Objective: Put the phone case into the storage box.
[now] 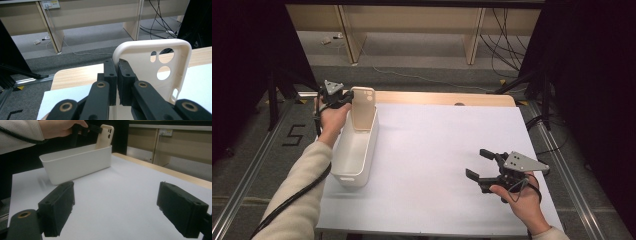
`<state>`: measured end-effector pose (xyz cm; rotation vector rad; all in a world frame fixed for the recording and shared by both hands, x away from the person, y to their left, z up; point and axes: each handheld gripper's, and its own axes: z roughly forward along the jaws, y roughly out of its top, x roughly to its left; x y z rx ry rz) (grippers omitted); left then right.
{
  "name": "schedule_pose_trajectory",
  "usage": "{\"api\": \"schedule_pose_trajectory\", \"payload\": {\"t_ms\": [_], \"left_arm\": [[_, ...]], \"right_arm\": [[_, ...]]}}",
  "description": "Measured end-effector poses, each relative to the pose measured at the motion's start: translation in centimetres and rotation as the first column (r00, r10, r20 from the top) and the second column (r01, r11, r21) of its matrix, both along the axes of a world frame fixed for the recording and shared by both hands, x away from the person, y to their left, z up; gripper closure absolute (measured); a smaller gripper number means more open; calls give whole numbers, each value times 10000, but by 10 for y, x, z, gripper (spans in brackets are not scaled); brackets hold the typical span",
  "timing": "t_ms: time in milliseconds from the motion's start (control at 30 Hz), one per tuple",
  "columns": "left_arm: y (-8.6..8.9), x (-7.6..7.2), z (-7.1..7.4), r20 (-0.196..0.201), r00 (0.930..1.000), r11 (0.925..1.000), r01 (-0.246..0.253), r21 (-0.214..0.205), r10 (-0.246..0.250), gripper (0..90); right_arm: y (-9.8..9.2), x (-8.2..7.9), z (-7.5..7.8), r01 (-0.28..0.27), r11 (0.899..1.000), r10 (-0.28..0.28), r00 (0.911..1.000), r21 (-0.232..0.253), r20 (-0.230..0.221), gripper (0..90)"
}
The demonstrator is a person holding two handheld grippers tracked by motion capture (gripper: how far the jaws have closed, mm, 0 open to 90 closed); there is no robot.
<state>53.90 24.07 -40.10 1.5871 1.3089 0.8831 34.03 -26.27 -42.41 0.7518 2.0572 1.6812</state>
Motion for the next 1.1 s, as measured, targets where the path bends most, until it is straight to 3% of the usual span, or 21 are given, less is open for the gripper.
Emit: {"api": "schedule_pose_trajectory", "payload": {"t_ms": [33, 100, 233, 267, 300, 367, 433, 833, 900, 967, 1100], "left_arm": [[0, 0, 0, -19, 10000, 10000, -27, -8, 27, 864], [-1, 0, -1, -67, 10000, 10000, 23, 65, -23, 864], [-1, 1, -2, -123, 9999, 10000, 22, 65, -21, 864], [-1, 1, -3, -128, 9999, 10000, 26, 64, -26, 864], [-1, 1, -3, -142, 9999, 10000, 6, 62, -5, 864], [-1, 1, -4, -161, 9999, 10000, 26, 58, -25, 864], [0, 2, -5, -171, 9999, 10000, 10, 55, -9, 864], [-1, 4, -5, -152, 9999, 9999, 19, 107, -17, 863], [-1, 4, -6, -165, 9999, 9999, 28, 108, -26, 862], [-1, 5, -6, -184, 9998, 9999, 27, 110, -25, 861], [-1, 6, -7, -183, 9998, 9999, -20, 124, 22, 860]], "right_arm": [[-2, 0, 1, -172, 9995, 167, 9997, -257, -191, 160], [0, -1, 0, -26, 10000, 24, 9997, -58, -237, 160], [-1, -2, 1, -154, 9995, 140, 9986, -263, -512, 160], [0, -2, 1, -74, 9999, 70, 9993, -105, -380, 160], [1, 0, 0, 89, 9999, -90, 9999, 50, 50, 160], [0, -2, 0, -70, 9999, 66, 9993, -95, -357, 160], [-1, -2, 0, -109, 9998, 102, 9991, -159, -413, 160], [-1, 1, -1, -188, 9997, 187, 9998, -165, -101, 160], [0, 1, -1, -168, 9997, 167, 9998, -171, -108, 161], [0, -1, -1, -187, 9997, 181, 9989, -148, -421, 160], [1, -1, -1, -166, 9996, 156, 9988, -218, -456, 160]]}}
